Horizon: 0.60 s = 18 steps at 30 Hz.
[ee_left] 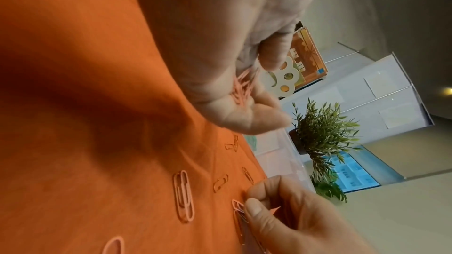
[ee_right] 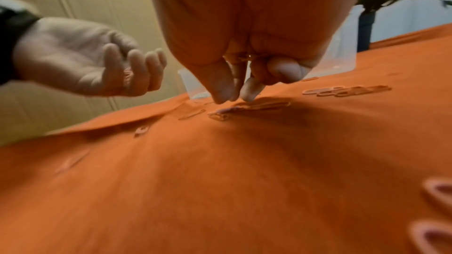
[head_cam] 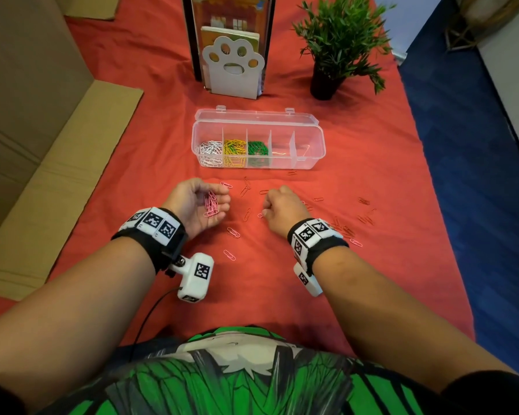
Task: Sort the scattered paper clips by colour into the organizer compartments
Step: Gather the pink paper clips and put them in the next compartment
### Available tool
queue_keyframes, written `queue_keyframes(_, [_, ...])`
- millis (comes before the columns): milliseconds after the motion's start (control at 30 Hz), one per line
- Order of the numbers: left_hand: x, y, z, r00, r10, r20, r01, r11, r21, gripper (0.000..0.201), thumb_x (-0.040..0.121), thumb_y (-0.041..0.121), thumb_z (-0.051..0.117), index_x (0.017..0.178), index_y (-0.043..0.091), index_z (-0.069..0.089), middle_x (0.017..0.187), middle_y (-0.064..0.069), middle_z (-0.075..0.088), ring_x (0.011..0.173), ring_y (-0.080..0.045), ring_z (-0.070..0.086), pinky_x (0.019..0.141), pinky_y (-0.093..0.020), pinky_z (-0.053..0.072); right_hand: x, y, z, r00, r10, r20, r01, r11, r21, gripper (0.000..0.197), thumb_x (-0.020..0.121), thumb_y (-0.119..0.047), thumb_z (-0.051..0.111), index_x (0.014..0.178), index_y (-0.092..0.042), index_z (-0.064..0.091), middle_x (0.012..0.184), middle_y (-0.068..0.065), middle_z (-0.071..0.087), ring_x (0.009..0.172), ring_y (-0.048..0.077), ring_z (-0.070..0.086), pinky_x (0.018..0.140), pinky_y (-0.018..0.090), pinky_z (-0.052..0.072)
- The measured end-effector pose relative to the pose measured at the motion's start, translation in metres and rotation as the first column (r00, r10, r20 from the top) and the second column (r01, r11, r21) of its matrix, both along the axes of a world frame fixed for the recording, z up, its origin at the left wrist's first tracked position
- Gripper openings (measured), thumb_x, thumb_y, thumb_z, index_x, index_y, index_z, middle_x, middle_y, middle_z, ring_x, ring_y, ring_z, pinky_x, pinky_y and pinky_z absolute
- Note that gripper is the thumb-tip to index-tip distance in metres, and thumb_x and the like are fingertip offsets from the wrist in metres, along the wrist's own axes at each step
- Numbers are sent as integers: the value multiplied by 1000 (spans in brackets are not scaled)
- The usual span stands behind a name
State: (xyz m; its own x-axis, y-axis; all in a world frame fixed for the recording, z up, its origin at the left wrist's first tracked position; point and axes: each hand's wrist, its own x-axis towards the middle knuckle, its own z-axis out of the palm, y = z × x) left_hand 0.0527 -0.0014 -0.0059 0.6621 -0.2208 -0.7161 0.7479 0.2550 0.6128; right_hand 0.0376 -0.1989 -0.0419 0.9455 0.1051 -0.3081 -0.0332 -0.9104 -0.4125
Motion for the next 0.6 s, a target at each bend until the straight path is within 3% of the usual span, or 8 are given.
queue_keyframes(133, [14,-10,-11,985,-114,133,52,915,400,37,93,35,43,62,17,52,44,4,36,32,-6,30,34,-11,24,-3,11,-2,992,114,47,-106,985,-139,26,87,-20,53,108,-5,53,112,13,49,107,34,52,91,41,47])
queue_keyframes(200, [20,-9,-13,911,-340,233,87,712,697,37,92,37,47,63,16,57,46,2,46,41,-15,41,44,-22,32,-3,15,-4,991,123,56,-113,980,-161,24,86,-13,49,108,-4,52,113,14,49,105,34,52,90,41,47])
queue_keyframes(267, [24,-7,-13,804,-543,244,22,438,899,34,90,38,51,76,10,64,67,-7,63,65,-27,56,61,-30,40,-1,14,-2,997,71,29,-69,994,-82,20,87,-14,48,104,-4,54,110,14,50,100,33,54,89,38,47])
queue_keyframes(300, [25,-7,-13,755,-611,238,-17,345,938,32,89,38,53,84,10,66,79,-11,66,77,-30,59,67,-31,41,1,11,-1,1000,20,11,-19,1000,-3,15,87,-14,50,98,-6,56,104,13,53,95,30,55,85,33,46])
queue_keyframes(367, [28,-7,-16,673,-707,215,-50,247,968,26,86,35,59,98,14,69,97,-12,69,93,-30,62,74,-30,43,4,4,5,988,-138,-72,151,963,222,5,87,-12,53,83,-14,56,82,2,55,73,17,53,69,24,42])
queue_keyframes(433, [31,-8,-21,591,-787,180,-36,197,980,28,85,31,62,109,17,67,110,-11,69,104,-29,61,84,-29,45,7,-2,10,943,-271,-194,331,829,450,21,87,-7,52,73,-23,53,66,-7,49,57,6,42,54,17,35])
queue_keyframes(500, [34,-9,-27,537,-831,142,-11,162,987,30,85,27,61,113,18,65,114,-11,67,108,-29,60,91,-32,46,8,-8,18,881,-326,-342,471,662,583,28,92,-5,46,74,-25,54,63,-8,44,52,4,35,44,12,30])
queue_keyframes(600, [35,-12,-32,512,-856,77,2,91,996,21,86,25,58,103,15,66,107,-14,66,102,-33,60,86,-36,49,9,-16,33,744,-302,-596,666,261,699,27,95,-4,35,79,-16,54,64,-1,40,53,9,35,45,18,27])
